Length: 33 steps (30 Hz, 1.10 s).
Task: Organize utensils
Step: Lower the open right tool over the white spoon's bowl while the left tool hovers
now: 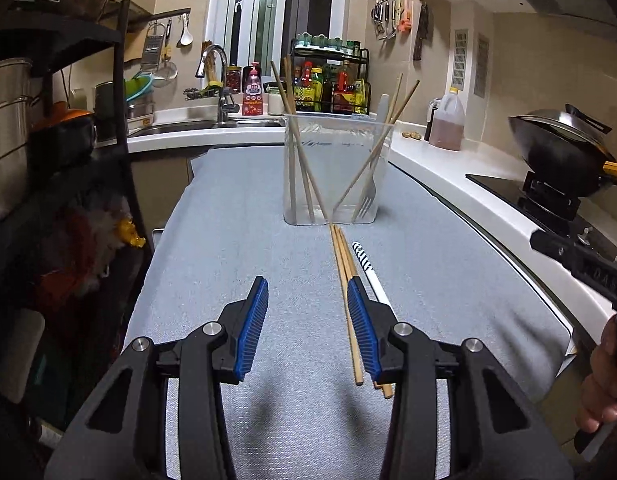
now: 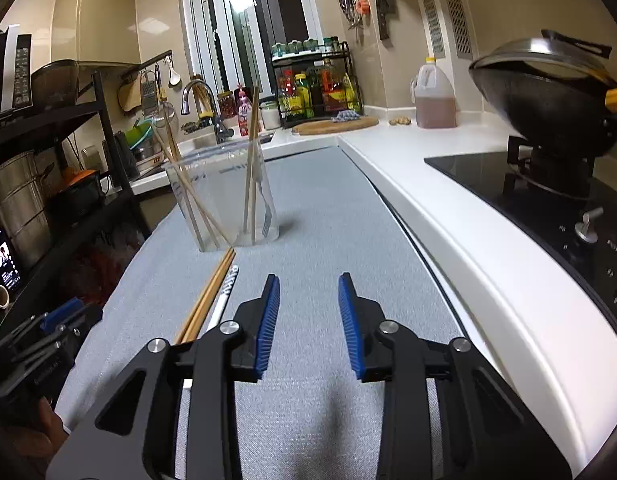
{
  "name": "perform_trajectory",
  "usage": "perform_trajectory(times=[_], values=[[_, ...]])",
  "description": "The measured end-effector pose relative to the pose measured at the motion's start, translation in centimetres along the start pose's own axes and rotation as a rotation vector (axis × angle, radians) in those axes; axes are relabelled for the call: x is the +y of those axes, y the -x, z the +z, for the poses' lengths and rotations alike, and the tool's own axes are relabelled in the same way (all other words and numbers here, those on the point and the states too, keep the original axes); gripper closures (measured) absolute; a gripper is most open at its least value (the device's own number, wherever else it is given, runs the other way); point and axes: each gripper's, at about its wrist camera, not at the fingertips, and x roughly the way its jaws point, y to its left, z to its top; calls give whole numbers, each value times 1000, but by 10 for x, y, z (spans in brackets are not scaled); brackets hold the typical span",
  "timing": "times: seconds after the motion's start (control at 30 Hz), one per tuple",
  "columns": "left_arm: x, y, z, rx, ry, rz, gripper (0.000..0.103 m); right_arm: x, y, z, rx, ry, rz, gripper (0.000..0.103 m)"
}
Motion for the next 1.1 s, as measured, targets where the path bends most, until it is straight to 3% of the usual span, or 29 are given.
perform_trajectory(times=[0.1, 0.17, 0.47, 0.6, 0.87, 1.1], values=[[3, -1, -5, 0, 11, 17, 62, 0, -6, -8, 22, -12, 11, 89], [7, -2, -5, 2, 29, 28, 62, 2, -13, -13, 48, -29, 31, 91], [17, -7, -5, 22, 70, 61, 62, 41, -54, -36, 240, -115, 189, 85], [18, -5, -4, 10, 72, 65, 62, 64, -70, -43, 304, -119, 230, 77], [25, 0, -4, 2, 94, 69, 62, 88, -80, -55, 371, -72, 155, 77], [25, 1, -4, 2, 97, 66, 62, 97, -73, -58, 361, -22, 99, 78]])
